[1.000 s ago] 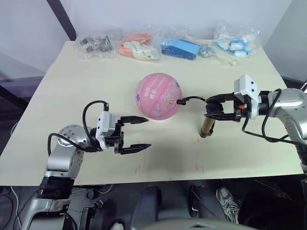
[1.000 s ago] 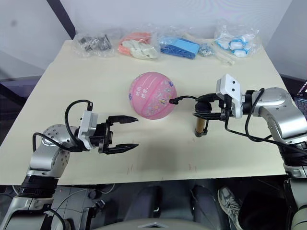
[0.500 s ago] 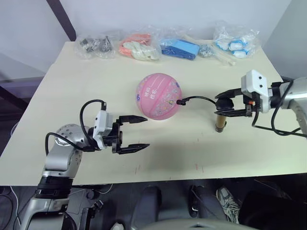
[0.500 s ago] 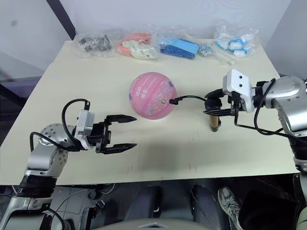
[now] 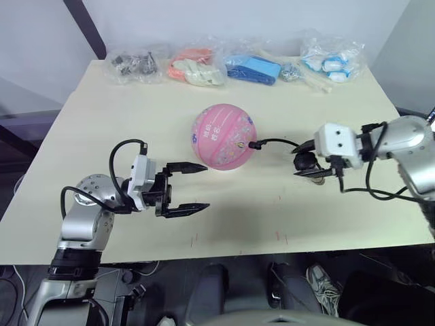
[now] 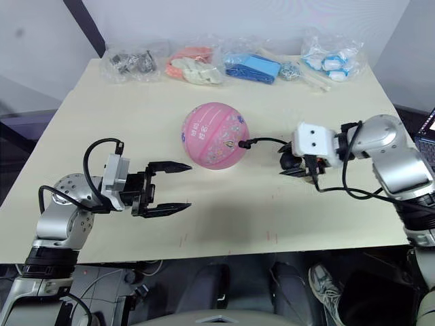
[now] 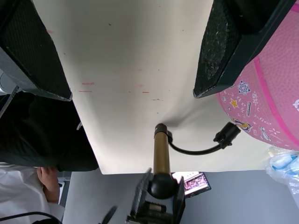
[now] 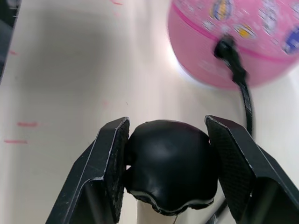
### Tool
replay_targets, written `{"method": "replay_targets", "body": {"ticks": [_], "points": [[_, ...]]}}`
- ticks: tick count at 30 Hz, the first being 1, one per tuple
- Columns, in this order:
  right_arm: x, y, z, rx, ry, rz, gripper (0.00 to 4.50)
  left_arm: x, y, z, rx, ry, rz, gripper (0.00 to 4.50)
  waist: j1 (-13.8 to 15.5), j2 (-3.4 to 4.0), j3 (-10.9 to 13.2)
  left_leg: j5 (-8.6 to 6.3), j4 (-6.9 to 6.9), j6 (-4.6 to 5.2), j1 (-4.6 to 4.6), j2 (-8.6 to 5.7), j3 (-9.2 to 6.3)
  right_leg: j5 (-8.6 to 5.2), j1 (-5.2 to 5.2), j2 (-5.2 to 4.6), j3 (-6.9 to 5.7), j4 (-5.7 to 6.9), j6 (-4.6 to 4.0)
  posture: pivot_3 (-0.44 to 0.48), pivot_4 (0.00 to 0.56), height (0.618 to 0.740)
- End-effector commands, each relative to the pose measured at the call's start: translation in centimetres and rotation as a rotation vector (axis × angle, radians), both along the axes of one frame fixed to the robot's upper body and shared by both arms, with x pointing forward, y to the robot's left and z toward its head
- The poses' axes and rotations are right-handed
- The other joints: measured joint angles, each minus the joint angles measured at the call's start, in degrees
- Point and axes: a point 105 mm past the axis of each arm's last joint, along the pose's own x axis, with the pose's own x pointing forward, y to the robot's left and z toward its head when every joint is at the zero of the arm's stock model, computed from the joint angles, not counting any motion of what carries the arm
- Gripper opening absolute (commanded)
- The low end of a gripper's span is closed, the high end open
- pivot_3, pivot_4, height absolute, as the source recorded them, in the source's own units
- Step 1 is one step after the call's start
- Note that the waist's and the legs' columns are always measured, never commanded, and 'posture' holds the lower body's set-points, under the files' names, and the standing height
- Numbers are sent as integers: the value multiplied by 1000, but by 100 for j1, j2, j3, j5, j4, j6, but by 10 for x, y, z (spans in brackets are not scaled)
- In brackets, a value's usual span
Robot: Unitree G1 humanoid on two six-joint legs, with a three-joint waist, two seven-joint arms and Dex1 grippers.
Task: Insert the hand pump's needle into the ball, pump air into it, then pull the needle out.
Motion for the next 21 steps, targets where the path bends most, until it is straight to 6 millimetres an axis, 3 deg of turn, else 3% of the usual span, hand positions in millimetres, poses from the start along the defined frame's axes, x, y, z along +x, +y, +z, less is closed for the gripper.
{"method": "replay_targets", "body": {"ticks": [1,3,9,15,21], "points": [[-8,31,-5,1,-15,78,2092,0,4,12,-7,-43,1,4428,-20,-5,-3,0,4,0,0,0,0,1,1,0,1,1,1,0,150,740],[-8,49,-11,23,-10,92,2092,1,5,13,-3,-46,1,4428,-33,-5,-3,0,16,1,-2,6,-1,2,1,8,2,7,2,0,150,740],[-15,64,-29,52,51,115,2092,1,6,14,-3,-51,3,4428,-12,-6,-3,-2,50,2,-2,5,0,2,0,7,8,44,1,0,150,740],[-16,63,-50,60,69,122,2092,1,6,14,-2,-52,1,4428,-1,-7,-3,-2,58,2,11,5,0,1,1,8,14,72,0,0,150,740],[-12,59,-47,143,70,102,2092,1,10,12,4,-47,2,4428,4,-9,-4,-1,61,1,13,4,3,1,1,9,18,77,0,0,150,740]]}}
